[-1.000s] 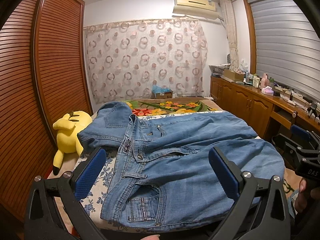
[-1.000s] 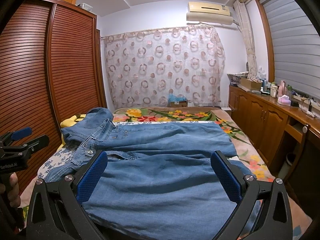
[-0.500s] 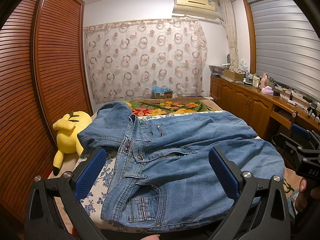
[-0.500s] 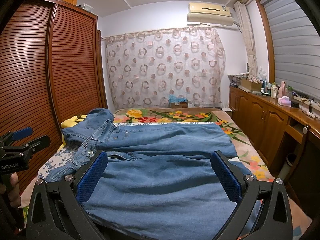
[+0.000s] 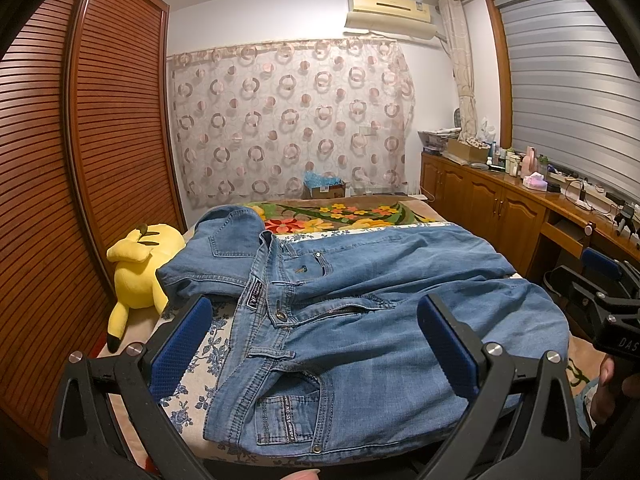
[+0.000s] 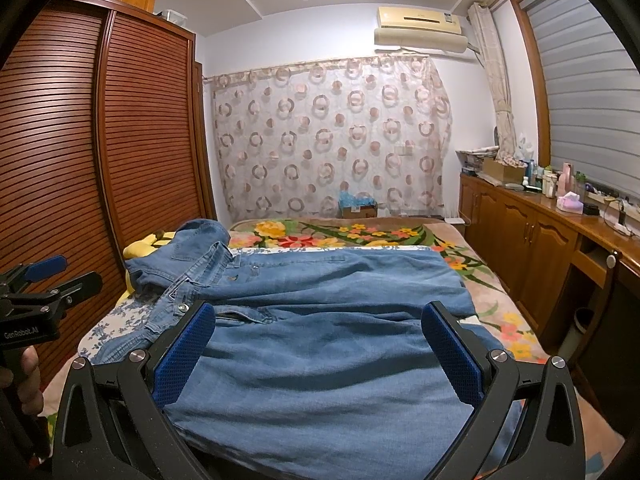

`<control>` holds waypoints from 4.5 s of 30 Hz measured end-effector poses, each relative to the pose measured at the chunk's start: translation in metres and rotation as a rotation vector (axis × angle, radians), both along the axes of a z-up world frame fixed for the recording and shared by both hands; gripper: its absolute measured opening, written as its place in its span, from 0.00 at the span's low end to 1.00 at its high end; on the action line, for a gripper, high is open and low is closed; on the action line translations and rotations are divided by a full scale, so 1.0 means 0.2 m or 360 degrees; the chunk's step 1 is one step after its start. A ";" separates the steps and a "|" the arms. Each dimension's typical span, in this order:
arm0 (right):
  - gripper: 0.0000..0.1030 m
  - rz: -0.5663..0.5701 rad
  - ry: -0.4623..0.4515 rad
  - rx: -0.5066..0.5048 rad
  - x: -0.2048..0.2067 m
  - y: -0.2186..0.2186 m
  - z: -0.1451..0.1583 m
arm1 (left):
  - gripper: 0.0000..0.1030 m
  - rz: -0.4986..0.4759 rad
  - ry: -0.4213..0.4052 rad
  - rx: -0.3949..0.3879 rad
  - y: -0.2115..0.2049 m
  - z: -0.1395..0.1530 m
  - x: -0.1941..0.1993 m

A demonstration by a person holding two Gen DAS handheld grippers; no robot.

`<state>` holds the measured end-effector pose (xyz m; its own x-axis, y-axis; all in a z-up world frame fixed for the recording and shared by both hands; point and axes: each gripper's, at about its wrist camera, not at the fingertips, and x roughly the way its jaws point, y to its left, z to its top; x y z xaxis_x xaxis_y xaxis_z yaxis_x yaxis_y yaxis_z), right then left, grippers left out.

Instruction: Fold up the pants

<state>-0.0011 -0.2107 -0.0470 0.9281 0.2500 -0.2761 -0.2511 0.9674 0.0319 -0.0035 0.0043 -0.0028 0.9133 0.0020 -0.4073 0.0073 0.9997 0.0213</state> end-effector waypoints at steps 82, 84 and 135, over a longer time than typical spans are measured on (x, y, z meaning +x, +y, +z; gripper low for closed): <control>1.00 0.0083 0.0491 -0.0170 0.27 -0.10 -0.05 | 0.49 -0.0014 0.0667 -0.0197 0.54 -0.64 0.18; 1.00 0.0082 0.0492 -0.0170 0.27 -0.10 -0.05 | 0.50 -0.0024 0.0664 -0.0194 0.54 -0.64 0.16; 0.76 0.0199 0.0684 -0.0203 0.27 -0.33 -0.09 | 0.16 -0.0204 0.0313 -0.0045 0.22 -0.12 0.96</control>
<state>0.0530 -0.2771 -0.0654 0.6878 0.2918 -0.6647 -0.3560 0.9336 0.0414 0.1877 0.0490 -0.0264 0.8084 -0.1227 -0.5758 0.1355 0.9906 -0.0209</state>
